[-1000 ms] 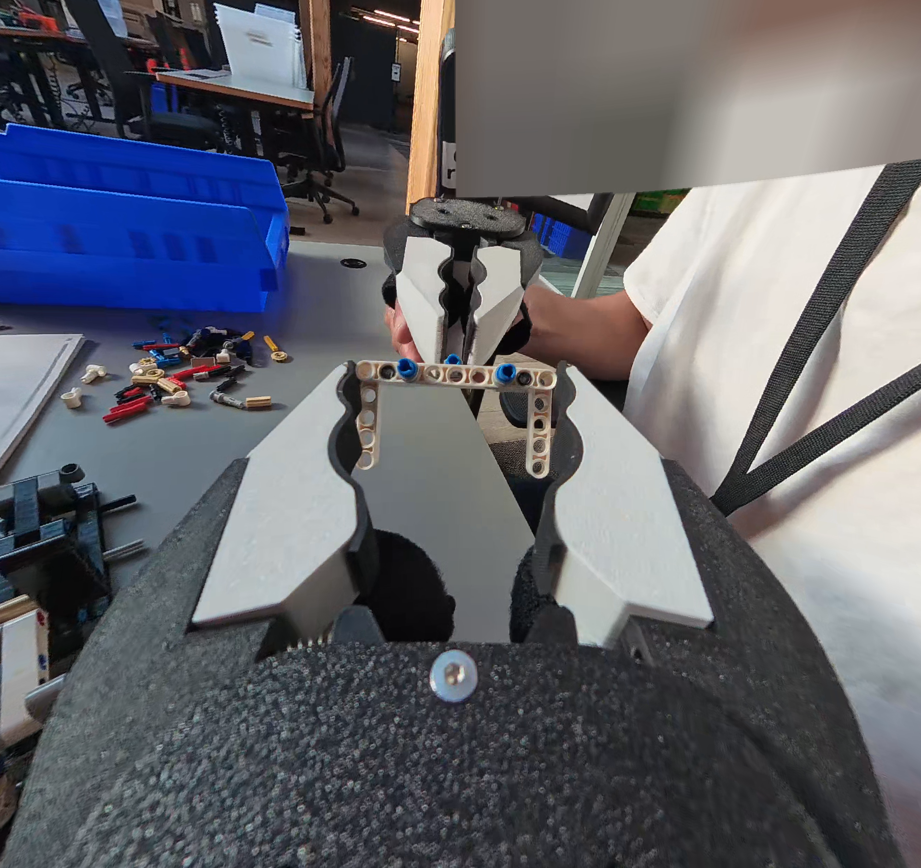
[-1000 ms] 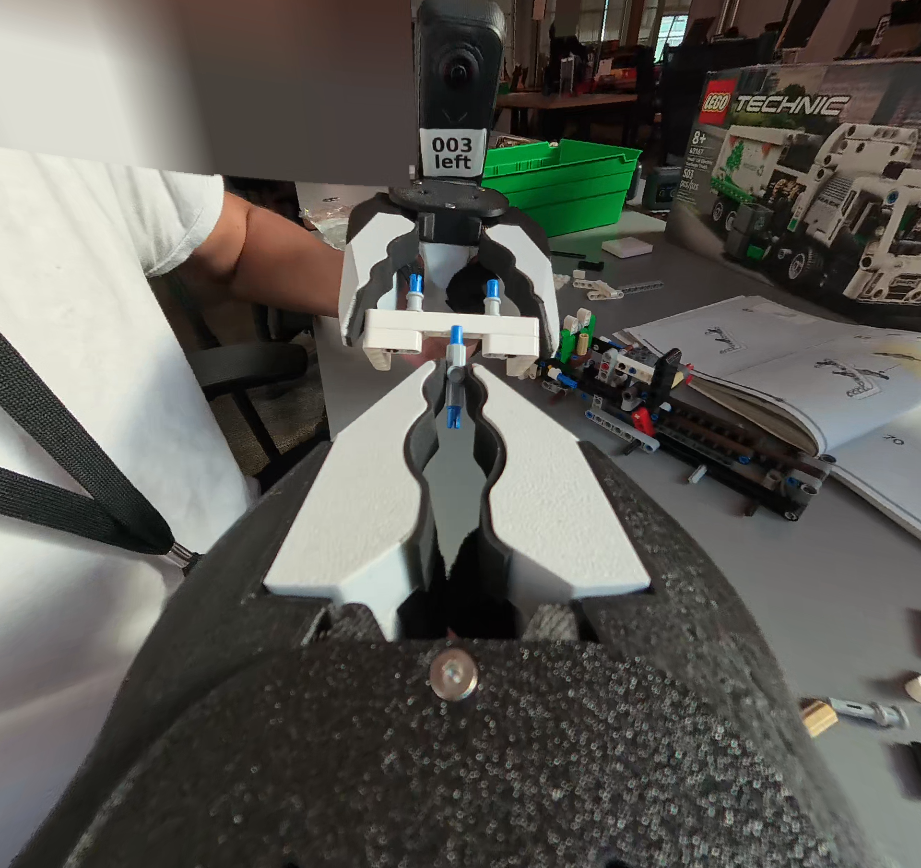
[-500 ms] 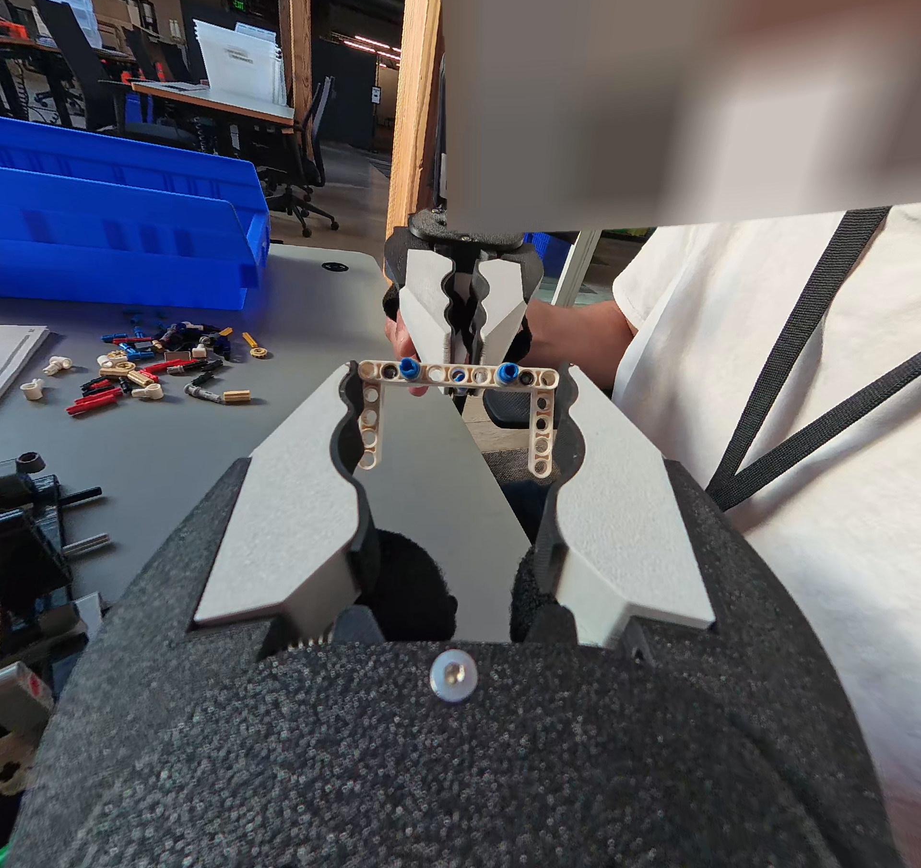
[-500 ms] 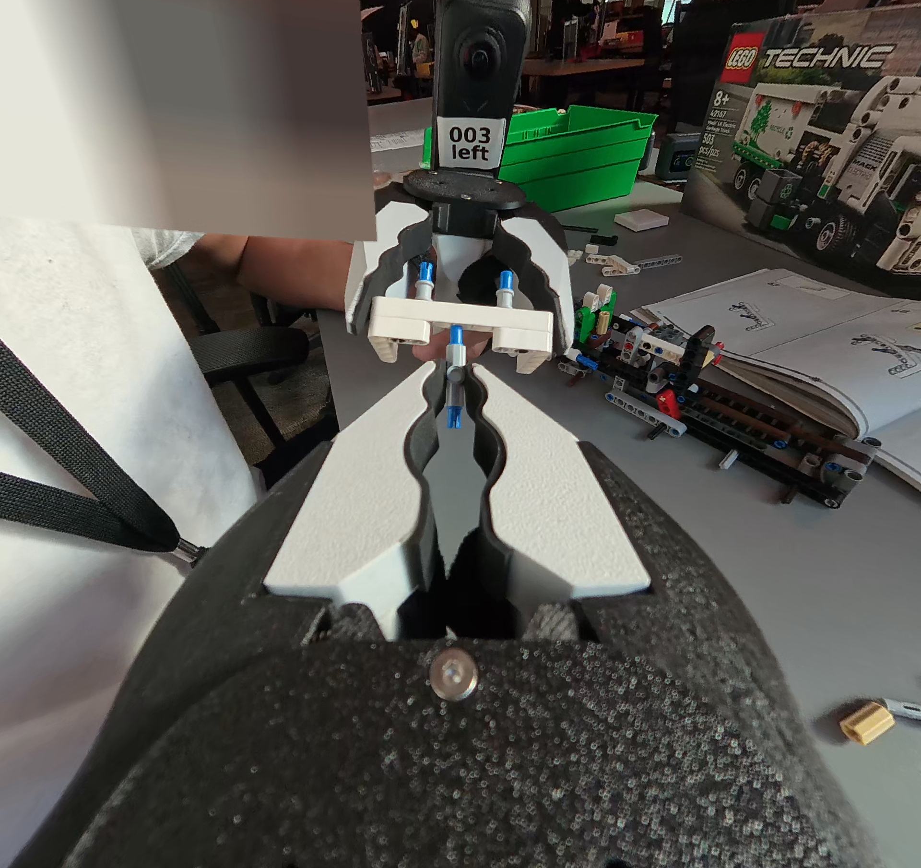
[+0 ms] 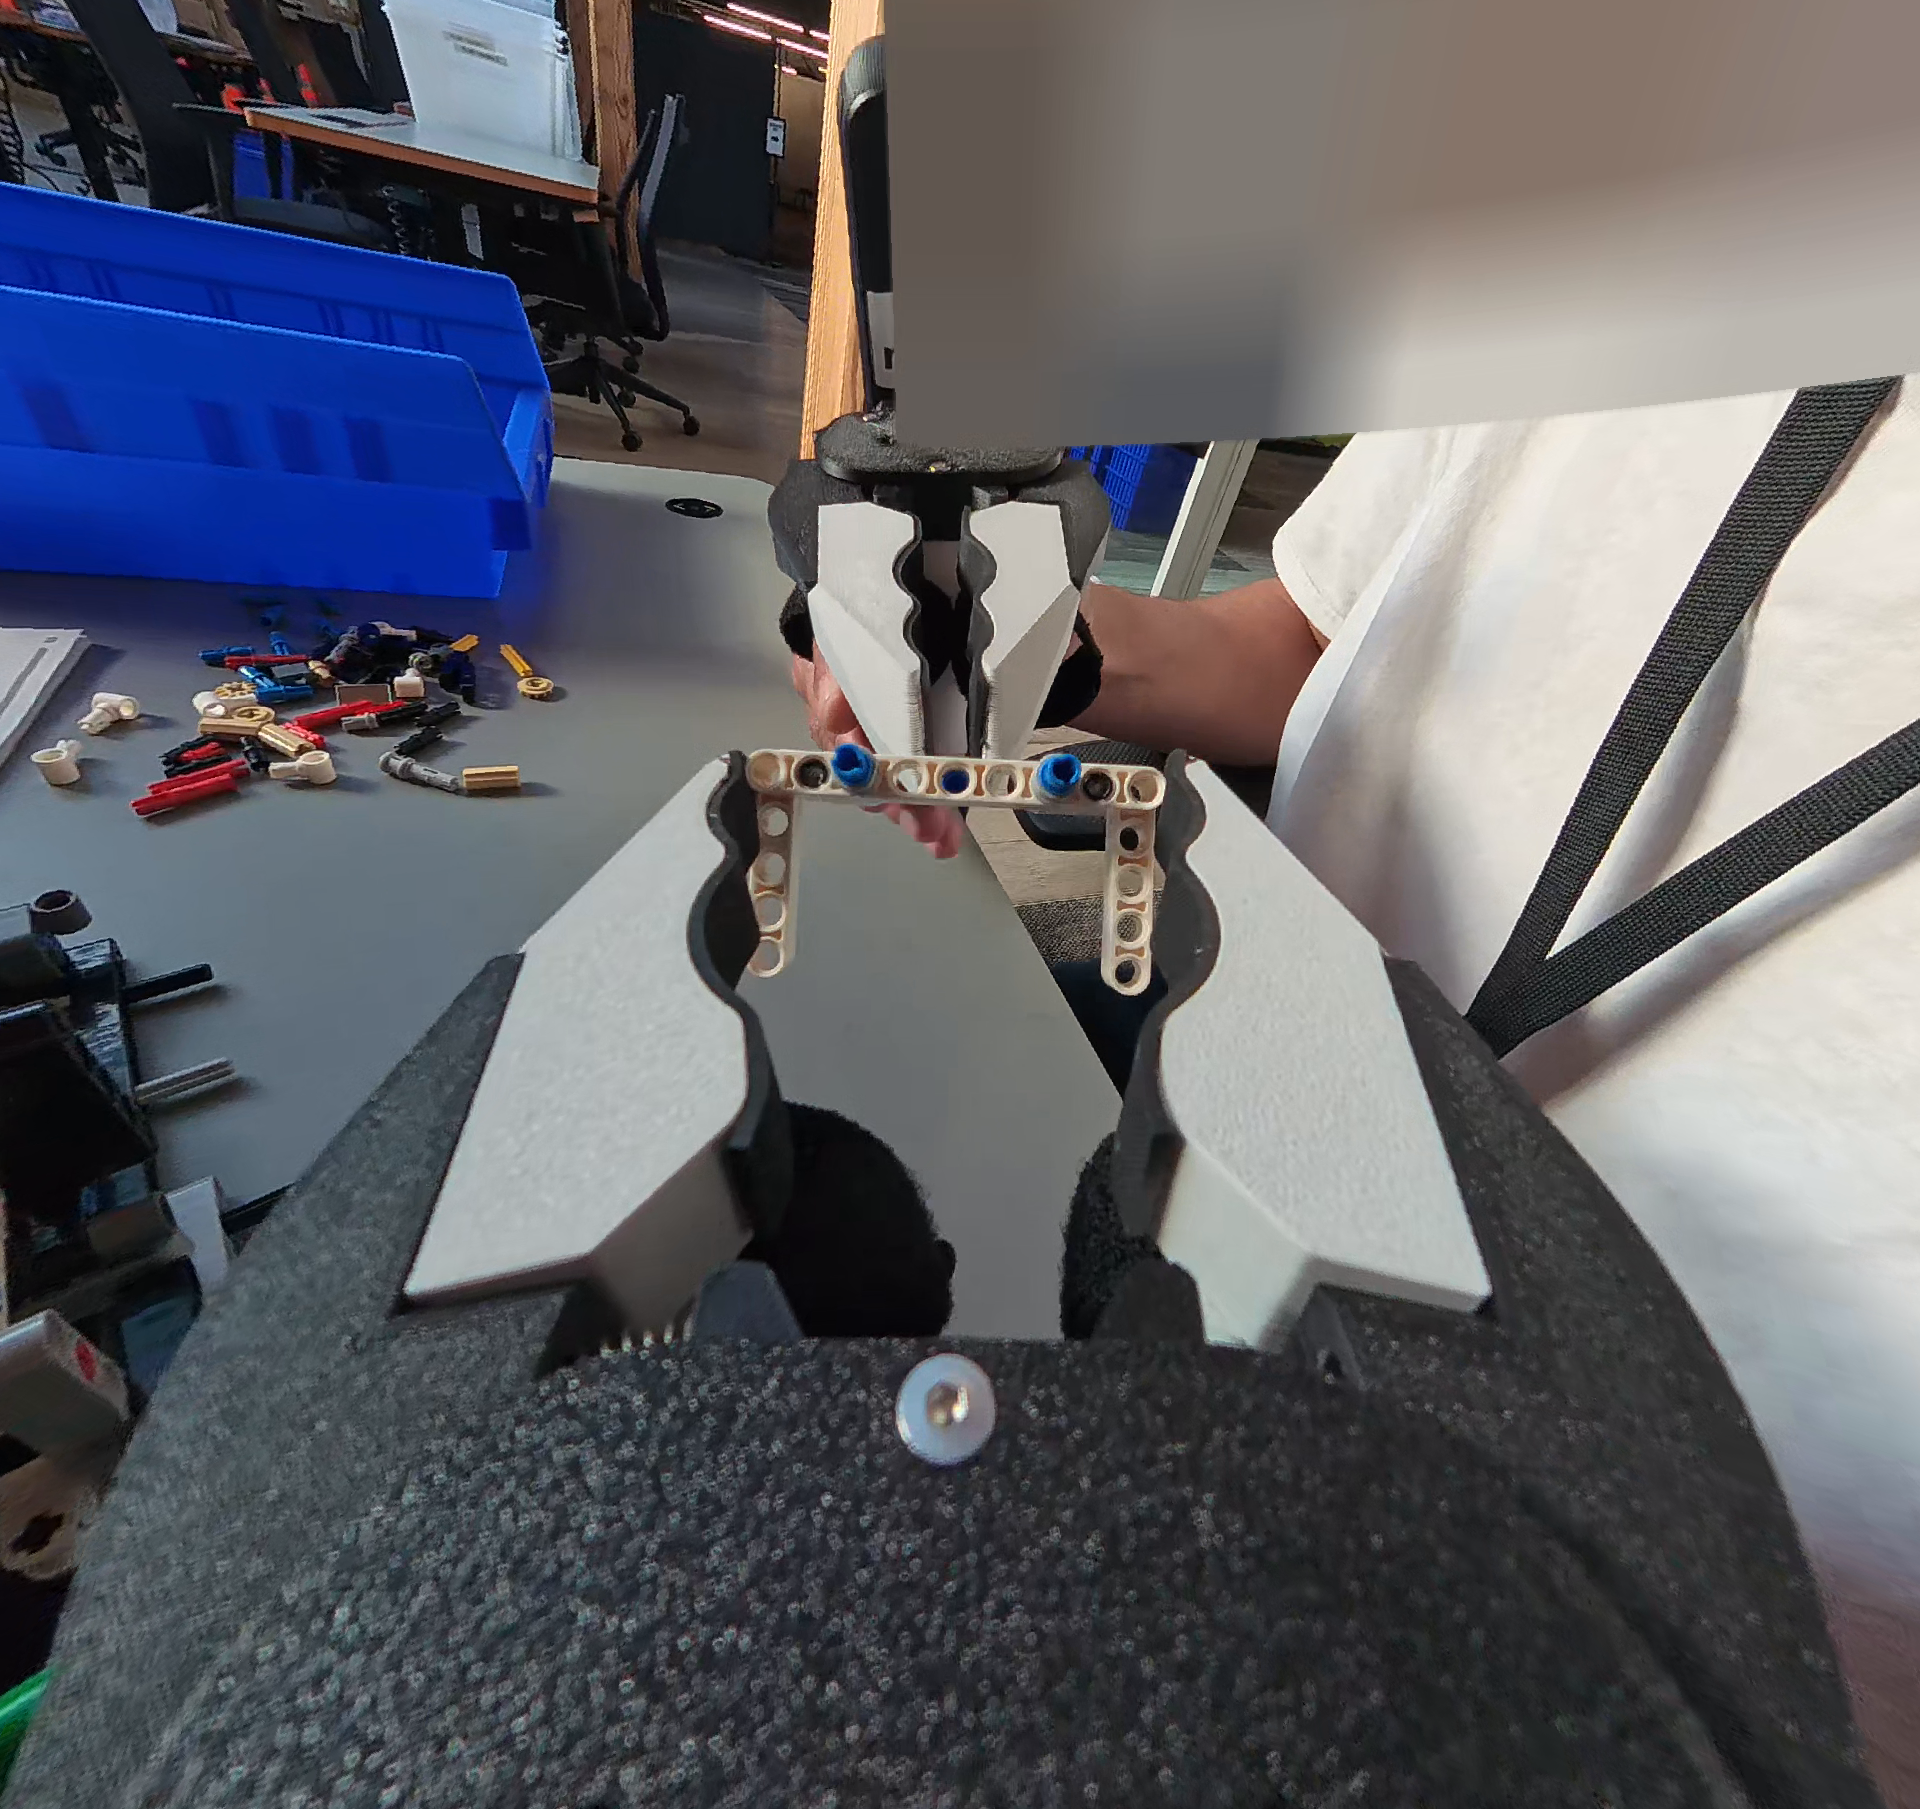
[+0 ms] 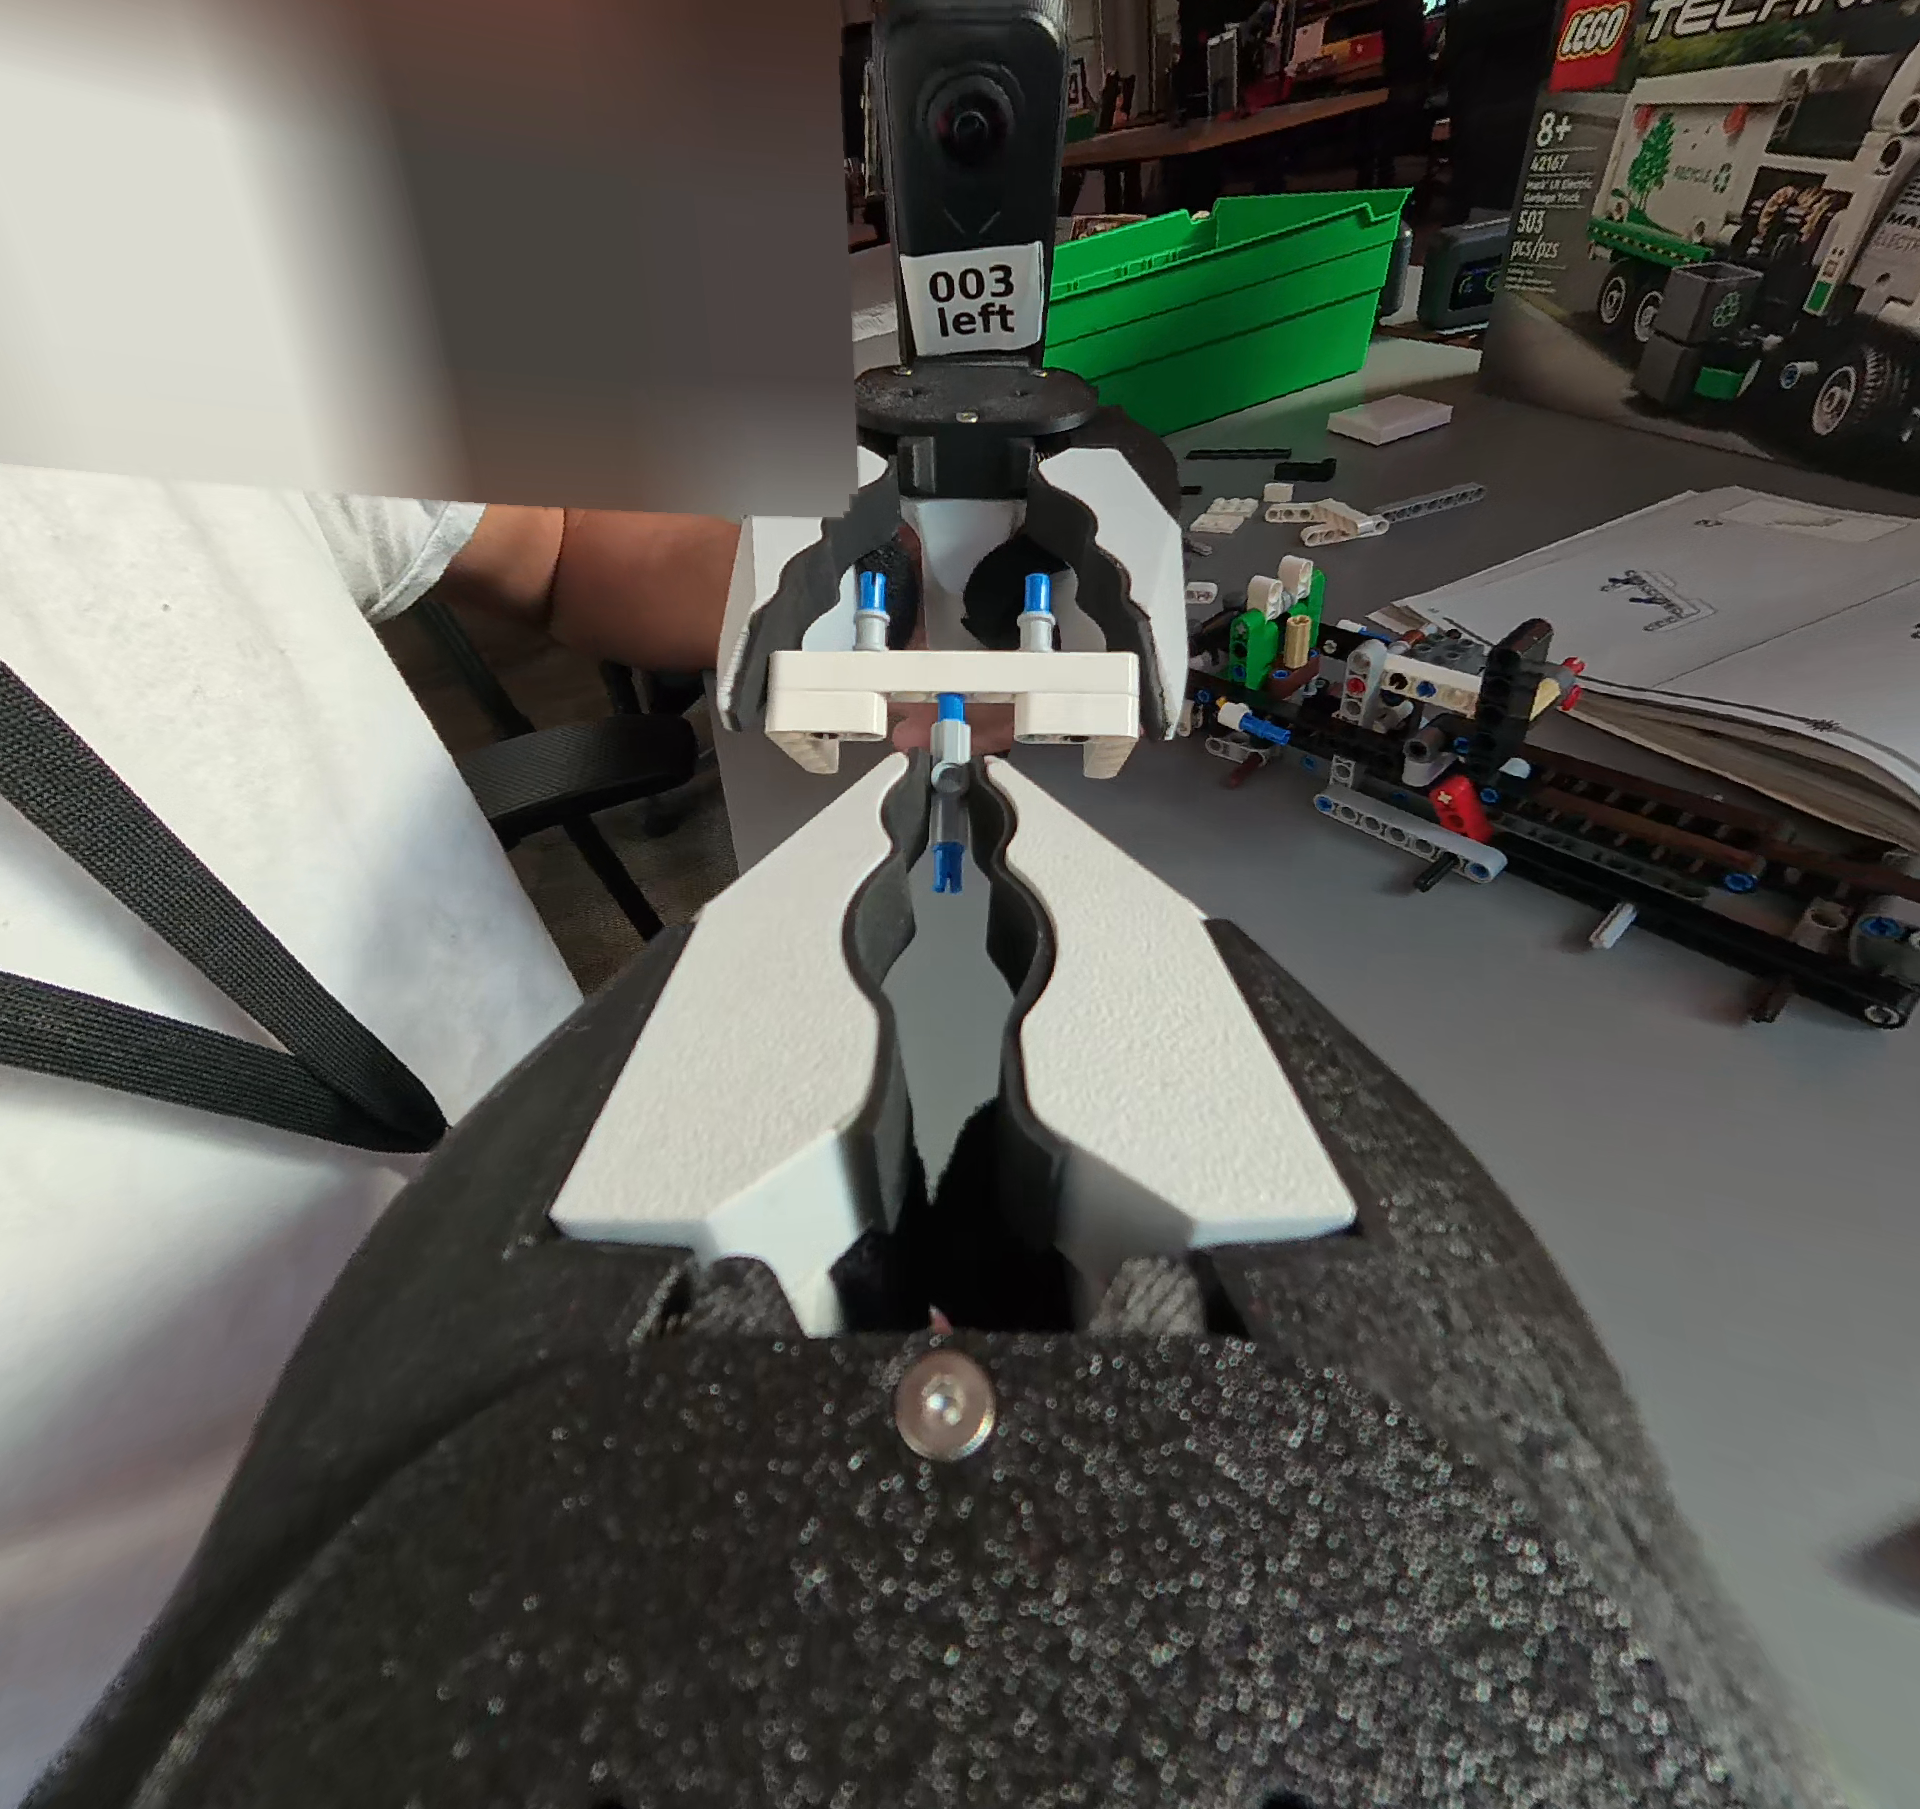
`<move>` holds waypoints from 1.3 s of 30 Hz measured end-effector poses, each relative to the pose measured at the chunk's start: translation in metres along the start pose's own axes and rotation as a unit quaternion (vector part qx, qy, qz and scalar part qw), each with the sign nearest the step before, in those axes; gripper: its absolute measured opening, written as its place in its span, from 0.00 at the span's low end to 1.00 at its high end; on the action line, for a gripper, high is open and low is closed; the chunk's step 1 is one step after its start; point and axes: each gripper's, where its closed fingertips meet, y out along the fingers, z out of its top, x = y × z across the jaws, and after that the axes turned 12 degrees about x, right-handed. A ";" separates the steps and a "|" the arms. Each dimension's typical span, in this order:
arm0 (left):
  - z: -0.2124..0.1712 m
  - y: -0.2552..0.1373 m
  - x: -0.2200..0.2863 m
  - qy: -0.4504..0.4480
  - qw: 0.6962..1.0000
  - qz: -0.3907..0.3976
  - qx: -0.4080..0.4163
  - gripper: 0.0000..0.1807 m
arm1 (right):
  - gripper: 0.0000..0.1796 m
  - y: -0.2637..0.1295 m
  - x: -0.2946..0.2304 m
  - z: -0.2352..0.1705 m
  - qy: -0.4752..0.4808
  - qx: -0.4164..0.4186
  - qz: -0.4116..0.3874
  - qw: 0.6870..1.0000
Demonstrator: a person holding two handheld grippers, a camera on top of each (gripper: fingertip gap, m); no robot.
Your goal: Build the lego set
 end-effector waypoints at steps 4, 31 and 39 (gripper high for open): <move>0.004 0.002 -0.002 -0.014 1.000 0.006 0.023 0.42 | 0.03 0.000 0.001 0.004 0.040 0.024 -0.005 0.999; 0.018 -0.006 -0.007 -0.066 0.995 0.015 0.073 0.42 | 0.05 0.008 0.008 0.011 -0.005 0.052 -0.064 0.997; 0.015 -0.002 -0.011 -0.079 0.994 0.030 0.075 0.42 | 0.03 0.006 0.011 0.007 -0.127 0.013 -0.111 0.986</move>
